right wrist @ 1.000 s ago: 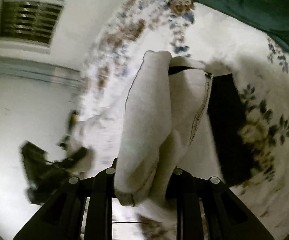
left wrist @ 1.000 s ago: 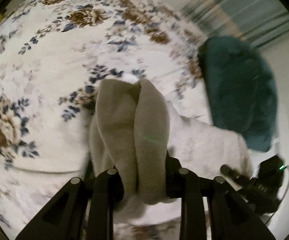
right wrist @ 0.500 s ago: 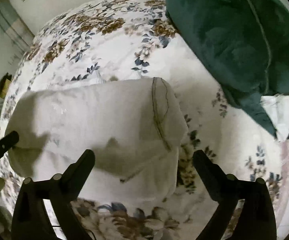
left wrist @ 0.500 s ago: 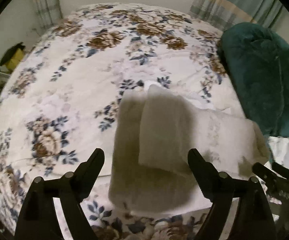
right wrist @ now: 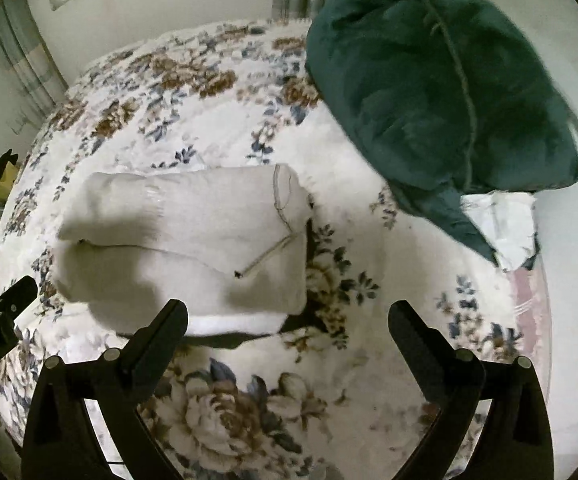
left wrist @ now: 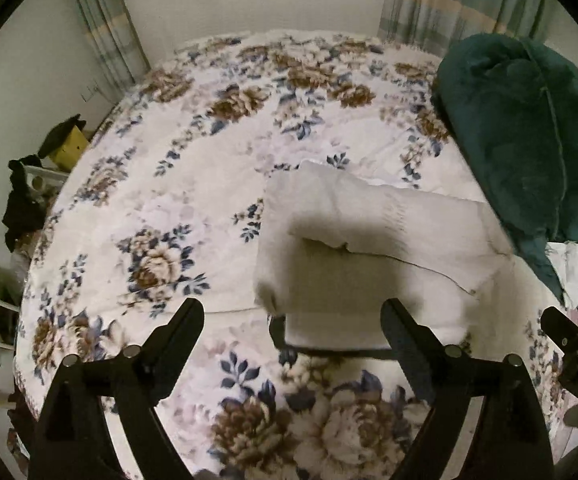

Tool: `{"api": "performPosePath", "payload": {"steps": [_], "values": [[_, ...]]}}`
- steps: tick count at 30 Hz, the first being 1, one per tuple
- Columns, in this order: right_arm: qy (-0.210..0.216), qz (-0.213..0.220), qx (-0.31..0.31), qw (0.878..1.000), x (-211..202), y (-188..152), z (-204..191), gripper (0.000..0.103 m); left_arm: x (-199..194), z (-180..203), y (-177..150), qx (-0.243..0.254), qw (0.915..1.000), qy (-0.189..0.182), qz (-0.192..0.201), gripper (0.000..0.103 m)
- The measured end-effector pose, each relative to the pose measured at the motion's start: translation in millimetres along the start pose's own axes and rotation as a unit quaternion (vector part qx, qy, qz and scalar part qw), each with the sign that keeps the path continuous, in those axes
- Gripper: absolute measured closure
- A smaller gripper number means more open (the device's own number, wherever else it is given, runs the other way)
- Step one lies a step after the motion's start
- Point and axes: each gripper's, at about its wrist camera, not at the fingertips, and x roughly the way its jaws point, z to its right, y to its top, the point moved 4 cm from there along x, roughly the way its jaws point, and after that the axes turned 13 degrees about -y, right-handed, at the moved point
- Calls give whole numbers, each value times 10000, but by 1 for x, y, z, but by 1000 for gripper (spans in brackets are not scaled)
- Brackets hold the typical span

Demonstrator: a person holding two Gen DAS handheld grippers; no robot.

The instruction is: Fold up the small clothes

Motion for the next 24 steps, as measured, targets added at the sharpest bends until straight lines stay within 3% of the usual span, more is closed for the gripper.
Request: {"api": "performPosePath", "payload": {"steps": [14,24], "values": [[-46,1311,80,9913,-239,-56,75,1,-197,55,-47,323,9954,-25,904,13],[-64,2031,137,9790,-359,-96,119,1,-283,62,-79,236,9916,-3,1269,13]]}}
